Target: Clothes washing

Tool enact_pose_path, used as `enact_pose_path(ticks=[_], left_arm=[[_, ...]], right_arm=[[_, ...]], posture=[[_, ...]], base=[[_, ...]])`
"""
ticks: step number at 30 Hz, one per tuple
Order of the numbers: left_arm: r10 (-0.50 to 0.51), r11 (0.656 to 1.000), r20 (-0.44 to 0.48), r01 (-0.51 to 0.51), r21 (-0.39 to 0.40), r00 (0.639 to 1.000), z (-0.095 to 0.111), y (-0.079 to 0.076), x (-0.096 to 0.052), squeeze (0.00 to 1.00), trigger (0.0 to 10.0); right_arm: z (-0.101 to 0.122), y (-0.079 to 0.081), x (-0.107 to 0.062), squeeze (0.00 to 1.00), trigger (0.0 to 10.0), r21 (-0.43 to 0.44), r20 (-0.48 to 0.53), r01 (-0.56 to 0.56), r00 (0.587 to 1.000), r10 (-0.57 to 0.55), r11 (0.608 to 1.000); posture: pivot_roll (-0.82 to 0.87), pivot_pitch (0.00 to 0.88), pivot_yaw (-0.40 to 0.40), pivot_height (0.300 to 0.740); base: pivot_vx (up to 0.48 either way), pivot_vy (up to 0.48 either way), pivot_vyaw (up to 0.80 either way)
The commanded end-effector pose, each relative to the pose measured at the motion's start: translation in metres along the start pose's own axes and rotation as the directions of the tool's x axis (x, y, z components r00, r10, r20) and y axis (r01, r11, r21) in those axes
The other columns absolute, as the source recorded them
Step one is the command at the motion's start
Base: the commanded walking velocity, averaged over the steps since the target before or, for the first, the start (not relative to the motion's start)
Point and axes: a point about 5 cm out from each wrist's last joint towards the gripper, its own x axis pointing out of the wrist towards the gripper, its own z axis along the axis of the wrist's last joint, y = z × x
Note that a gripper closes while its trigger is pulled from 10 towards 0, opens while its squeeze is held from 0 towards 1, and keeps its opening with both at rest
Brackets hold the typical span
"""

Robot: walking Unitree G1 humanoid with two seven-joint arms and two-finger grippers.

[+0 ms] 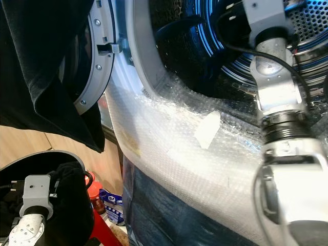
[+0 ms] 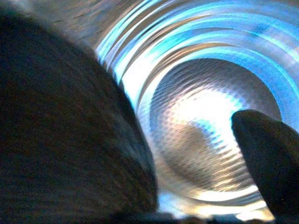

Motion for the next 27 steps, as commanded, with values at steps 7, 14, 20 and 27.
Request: enact_pose_path(ticks=[7,14,20,27], left_arm=[[-0.033,0.999,-0.039,0.033,-0.002,0.999,-0.008,-0.009,-0.005,0.00,10.0],[-0.034,0.999,-0.038,0.034,0.000,0.999,-0.007,-0.007,-0.005,0.00,10.0],[-0.036,0.999,-0.033,0.036,0.000,0.999,-0.006,-0.007,-0.005,0.00,10.0],[-0.028,1.000,-0.021,0.027,-0.007,0.999,-0.005,-0.005,-0.005,0.00,10.0]], right_arm=[[0.017,0.003,-0.025,0.00,10.0,0.256,0.044,-0.154,0.988,0.148,0.954],[0.028,-0.001,-0.073,0.00,10.0,0.327,0.250,-0.488,0.870,0.424,0.809],[0.042,0.005,-0.105,0.00,10.0,0.320,0.402,-0.661,0.744,0.534,0.679],[0.054,0.019,-0.137,0.00,10.0,0.269,0.536,-0.843,0.533,0.654,0.467]], posture=[[0.04,0.000,-0.048,0.740],[0.03,0.000,-0.039,0.740],[0.02,0.000,-0.035,0.740],[0.02,0.000,-0.035,0.740]], base=[[0.000,0.000,0.00],[0.000,0.000,0.00],[0.000,0.000,0.00],[0.000,0.000,0.00]])
